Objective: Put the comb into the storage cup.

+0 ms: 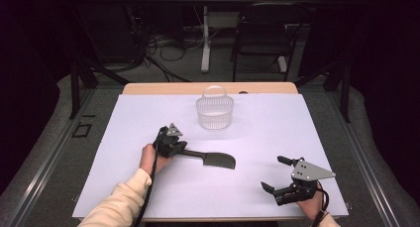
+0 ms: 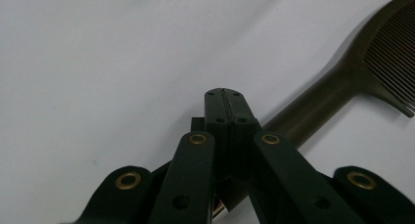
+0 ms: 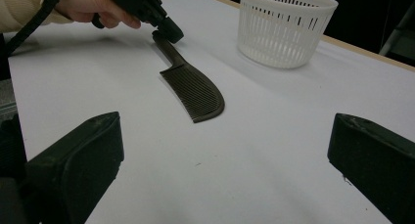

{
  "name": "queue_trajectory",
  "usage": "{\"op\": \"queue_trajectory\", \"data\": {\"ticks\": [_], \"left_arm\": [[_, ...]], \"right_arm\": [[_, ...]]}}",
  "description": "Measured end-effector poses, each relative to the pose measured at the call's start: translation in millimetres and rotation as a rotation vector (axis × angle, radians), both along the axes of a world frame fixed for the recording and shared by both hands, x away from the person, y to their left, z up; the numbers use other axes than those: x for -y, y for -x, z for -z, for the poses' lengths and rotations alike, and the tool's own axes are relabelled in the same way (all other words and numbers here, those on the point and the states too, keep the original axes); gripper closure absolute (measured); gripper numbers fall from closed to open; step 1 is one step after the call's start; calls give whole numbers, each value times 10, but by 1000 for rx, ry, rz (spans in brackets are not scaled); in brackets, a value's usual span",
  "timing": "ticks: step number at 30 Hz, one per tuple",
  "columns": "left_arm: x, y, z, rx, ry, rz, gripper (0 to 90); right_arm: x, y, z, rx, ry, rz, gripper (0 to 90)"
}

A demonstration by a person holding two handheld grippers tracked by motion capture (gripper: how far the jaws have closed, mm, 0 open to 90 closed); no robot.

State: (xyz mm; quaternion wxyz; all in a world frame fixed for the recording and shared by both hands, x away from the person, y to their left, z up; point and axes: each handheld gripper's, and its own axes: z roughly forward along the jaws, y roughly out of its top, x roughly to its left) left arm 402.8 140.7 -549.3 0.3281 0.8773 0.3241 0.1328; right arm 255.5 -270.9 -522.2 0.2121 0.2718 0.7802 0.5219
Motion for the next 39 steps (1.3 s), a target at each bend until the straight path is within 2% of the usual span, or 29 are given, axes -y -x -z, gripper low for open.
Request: {"op": "queue_trajectory", "data": {"ticks": [17, 39], "left_arm": [[-29, 65, -18, -31, -9, 27, 900], [-46, 110, -12, -50, -15, 39, 898]], "right_arm": [[-2, -3, 0, -1, 2, -4, 0], [-3, -6, 3, -2, 6, -6, 0]]}}
